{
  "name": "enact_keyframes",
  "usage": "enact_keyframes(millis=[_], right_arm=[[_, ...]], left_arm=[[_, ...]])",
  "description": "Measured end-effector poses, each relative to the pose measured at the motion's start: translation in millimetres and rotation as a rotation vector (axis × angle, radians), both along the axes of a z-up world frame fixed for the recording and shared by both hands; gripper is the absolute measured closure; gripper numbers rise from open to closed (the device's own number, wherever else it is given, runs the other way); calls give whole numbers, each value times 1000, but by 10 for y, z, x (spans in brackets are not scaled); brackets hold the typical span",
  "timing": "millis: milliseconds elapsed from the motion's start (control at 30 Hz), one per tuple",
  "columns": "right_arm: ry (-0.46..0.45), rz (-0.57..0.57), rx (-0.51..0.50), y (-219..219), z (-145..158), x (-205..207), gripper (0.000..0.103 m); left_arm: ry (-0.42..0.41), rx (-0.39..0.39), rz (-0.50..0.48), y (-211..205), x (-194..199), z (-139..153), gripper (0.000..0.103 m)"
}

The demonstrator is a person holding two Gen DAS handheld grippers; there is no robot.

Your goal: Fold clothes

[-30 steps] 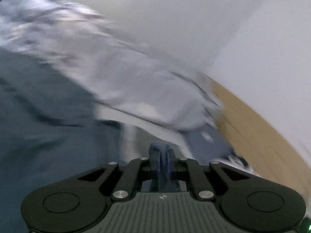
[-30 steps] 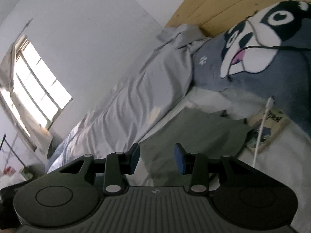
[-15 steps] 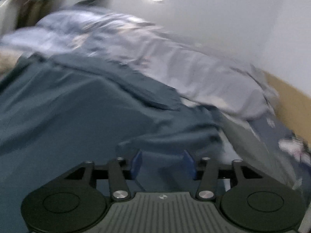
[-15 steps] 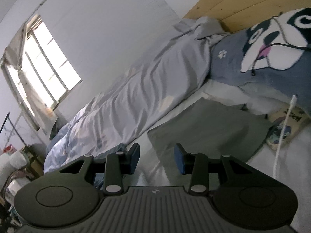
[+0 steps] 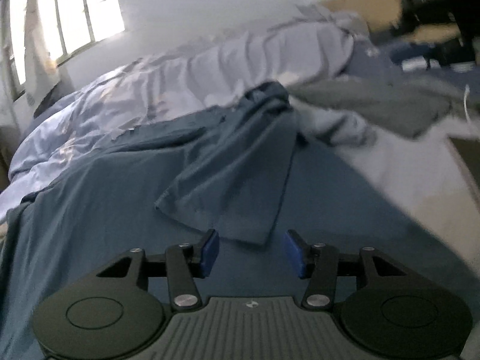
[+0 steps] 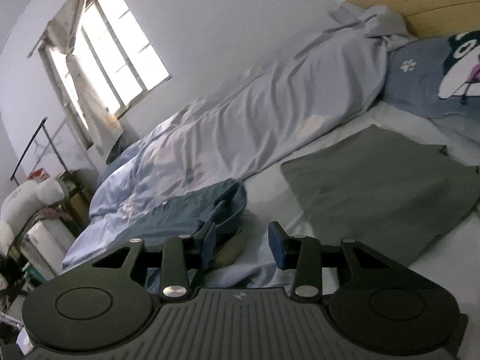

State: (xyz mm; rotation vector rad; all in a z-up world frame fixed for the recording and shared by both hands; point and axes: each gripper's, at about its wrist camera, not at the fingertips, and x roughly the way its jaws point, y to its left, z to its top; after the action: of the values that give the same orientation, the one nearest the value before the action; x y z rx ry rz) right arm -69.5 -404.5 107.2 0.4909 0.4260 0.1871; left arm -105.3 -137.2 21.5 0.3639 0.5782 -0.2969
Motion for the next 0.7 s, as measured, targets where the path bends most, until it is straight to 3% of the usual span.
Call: enact_keyframes(millis=[267, 300, 333, 400, 533, 700], right_arm=[[10, 18, 6, 107, -11, 82, 62], [11, 18, 6, 114, -11, 89, 62], [13, 17, 6, 118, -10, 92, 62], [16, 17, 6, 126, -8, 101, 62], [19, 17, 6, 126, -11, 125, 62], [37, 37, -3, 174, -36, 156, 62]], left_arm=[[-35, 111, -69, -128, 133, -119, 60], [-30, 109, -70, -134, 166, -117, 69], [-24, 107, -71, -139, 199, -114, 86], [-18, 98, -67, -142, 246, -95, 97], [-13, -7, -60, -58, 267, 94, 100], [-34, -230, -100, 54, 246, 617, 101]])
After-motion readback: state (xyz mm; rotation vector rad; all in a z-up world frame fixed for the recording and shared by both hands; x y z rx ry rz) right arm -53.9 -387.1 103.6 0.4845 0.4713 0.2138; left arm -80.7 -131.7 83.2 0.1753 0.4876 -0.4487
